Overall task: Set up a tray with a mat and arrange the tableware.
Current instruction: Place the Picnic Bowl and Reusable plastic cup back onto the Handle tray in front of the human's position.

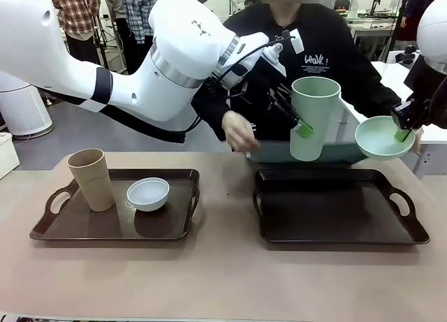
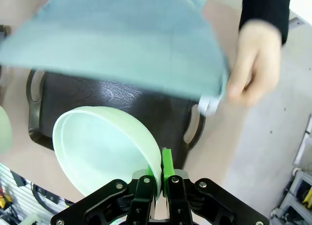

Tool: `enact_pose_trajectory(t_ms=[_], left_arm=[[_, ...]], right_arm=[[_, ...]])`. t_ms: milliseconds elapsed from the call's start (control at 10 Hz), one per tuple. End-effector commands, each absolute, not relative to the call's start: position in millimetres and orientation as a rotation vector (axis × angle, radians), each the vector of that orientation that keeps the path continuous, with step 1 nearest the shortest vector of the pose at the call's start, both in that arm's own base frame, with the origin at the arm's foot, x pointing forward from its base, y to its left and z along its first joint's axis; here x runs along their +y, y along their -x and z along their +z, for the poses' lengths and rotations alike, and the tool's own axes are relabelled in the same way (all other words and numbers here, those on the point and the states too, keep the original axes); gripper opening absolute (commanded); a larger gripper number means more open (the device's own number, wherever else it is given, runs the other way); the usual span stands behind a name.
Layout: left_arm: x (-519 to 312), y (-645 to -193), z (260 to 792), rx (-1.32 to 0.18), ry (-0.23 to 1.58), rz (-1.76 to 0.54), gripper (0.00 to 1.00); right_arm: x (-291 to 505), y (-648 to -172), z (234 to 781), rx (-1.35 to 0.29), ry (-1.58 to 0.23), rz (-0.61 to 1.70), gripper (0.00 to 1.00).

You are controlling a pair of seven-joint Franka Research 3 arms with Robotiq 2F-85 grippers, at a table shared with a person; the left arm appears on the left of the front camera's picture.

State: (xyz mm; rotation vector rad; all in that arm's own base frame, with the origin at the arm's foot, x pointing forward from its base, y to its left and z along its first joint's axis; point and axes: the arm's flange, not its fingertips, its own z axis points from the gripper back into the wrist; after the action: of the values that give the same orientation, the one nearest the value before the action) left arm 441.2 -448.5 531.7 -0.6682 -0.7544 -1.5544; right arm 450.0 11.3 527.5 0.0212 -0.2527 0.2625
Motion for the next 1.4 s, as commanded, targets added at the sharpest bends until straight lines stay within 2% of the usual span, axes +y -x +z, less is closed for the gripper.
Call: enact_pose_trajectory(t_ms=[0,1300], left_arm=[[-447.3,-440.5,533.4,-0.763,0.676,-1.556,0.0],[-447.3,-440.5,533.4,-0.763,0.676,-1.556,0.0]], right_arm=[[12.1,-452.4,529.1,-0.26,-0.02,0.256,0.0],[12.1,-452.4,529.1,-0.26,-0.02,0.256,0.0]])
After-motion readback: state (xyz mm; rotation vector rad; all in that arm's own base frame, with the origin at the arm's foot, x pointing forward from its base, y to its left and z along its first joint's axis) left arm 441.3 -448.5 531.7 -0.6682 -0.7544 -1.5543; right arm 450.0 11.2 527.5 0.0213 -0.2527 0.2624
